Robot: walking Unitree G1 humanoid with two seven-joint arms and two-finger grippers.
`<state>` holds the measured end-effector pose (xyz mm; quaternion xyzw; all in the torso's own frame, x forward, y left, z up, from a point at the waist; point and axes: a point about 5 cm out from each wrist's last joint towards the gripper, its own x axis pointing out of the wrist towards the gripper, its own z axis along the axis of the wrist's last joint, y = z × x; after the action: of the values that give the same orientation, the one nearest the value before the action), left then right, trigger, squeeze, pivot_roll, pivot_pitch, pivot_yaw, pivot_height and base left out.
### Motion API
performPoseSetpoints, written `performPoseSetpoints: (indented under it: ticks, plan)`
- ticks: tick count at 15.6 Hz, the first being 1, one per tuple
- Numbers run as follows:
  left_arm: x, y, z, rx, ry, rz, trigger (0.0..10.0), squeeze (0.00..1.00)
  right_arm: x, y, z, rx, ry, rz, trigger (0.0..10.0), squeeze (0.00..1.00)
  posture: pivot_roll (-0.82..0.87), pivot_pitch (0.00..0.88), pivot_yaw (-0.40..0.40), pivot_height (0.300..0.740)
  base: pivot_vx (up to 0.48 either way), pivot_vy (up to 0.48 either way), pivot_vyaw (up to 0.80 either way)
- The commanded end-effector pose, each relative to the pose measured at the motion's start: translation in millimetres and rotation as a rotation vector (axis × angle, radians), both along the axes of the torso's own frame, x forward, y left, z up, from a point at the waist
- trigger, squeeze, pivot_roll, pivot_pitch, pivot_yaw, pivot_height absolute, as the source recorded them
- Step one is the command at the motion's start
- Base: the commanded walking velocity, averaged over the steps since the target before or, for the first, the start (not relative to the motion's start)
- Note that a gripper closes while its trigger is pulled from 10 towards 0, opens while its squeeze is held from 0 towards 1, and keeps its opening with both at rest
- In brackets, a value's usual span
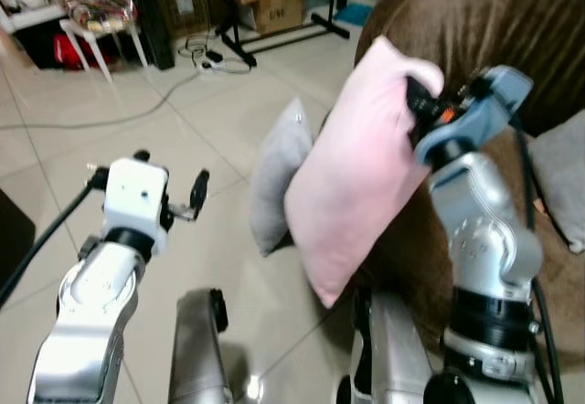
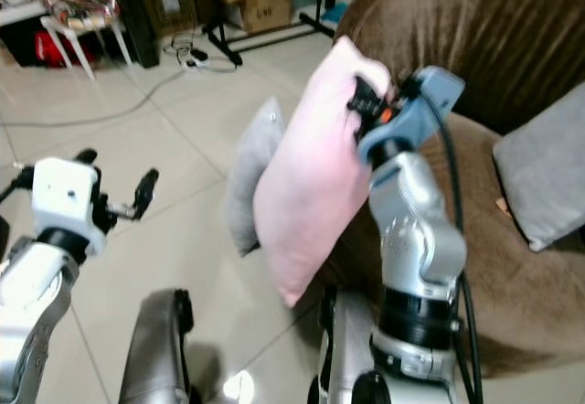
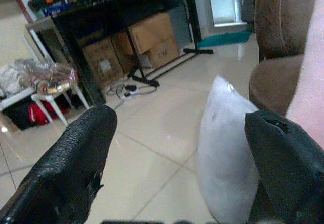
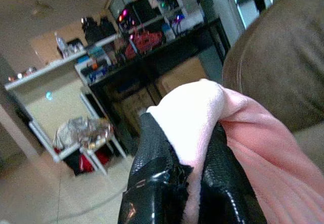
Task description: Move the pillow to the sofa from floor
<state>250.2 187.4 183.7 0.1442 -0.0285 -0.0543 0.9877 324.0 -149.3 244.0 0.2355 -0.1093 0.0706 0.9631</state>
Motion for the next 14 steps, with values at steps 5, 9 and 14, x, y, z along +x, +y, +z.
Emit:
performPoseSetpoints:
  ticks: [5, 9, 14]
  plan:
    - [11.7, -5.1, 6.5, 0.02, -0.026, 0.004, 10.0, 0.0, -2.2, -13.3, 41.2, -0.061, -0.163, -0.03, 10.0, 0.0, -0.03, 0.0, 0.002, 0.565, 0.0, 0.0, 0.0]
    - [15.2, -1.4, 5.4, 0.019, -0.025, 0.018, 10.0, 0.0, -0.4, -10.0, 29.8, -0.087, -0.131, -0.043, 10.0, 0.0, -0.04, 0.0, 0.007, 0.61, 0.0, 0.0, 0.0]
    - [19.2, -2.0, -0.6, 0.034, -0.013, 0.021, 10.0, 0.0, 0.5, -8.8, 16.8, -0.016, -0.075, -0.025, 10.0, 0.0, -0.05, 0.0, 0.009, 0.655, 0.0, 0.0, 0.0]
